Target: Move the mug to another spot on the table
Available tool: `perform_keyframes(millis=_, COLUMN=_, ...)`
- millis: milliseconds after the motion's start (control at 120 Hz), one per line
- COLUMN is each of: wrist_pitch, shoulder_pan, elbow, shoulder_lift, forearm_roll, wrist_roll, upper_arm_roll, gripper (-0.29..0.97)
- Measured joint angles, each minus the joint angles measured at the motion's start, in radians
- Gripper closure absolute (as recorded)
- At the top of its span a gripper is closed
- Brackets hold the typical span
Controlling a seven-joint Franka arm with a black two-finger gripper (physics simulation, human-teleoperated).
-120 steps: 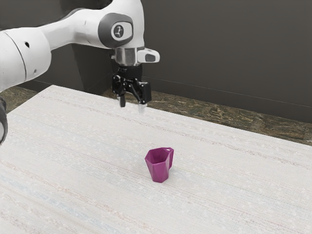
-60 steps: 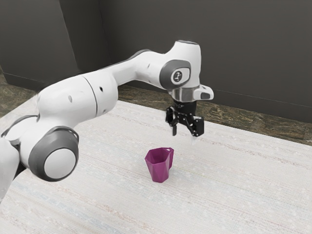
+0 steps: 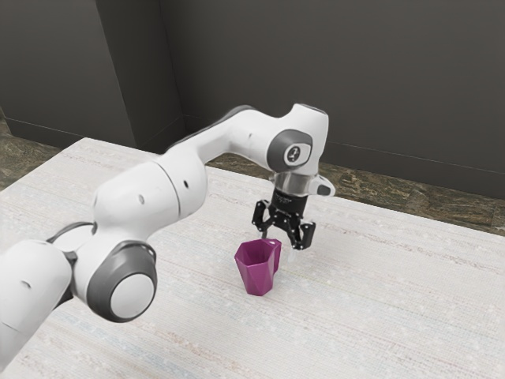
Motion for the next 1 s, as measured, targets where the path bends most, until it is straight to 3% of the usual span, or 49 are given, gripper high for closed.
perform_keyframes(millis=275, wrist_pitch=0.006, shoulder_pan=-0.007, elbow=-0.004, shoulder_lift=0.012, forearm_roll=0.048, wrist_roll=0.011, upper_arm_roll=-0.002, gripper=0.27)
perform_keyframes(millis=600, wrist_pitch=0.006, shoulder_pan=-0.011, elbow=-0.011, shoulder_lift=0.029, forearm_roll=0.053, wrist_roll=0.031, upper_arm_roll=-0.004, gripper=0.33)
perform_keyframes(millis=1000, wrist_pitch=-0.005, shoulder_pan=-0.011, elbow=-0.014, shoulder_lift=0.030, forearm_roll=0.054, wrist_roll=0.051, upper_arm_roll=-0.002, gripper=0.55)
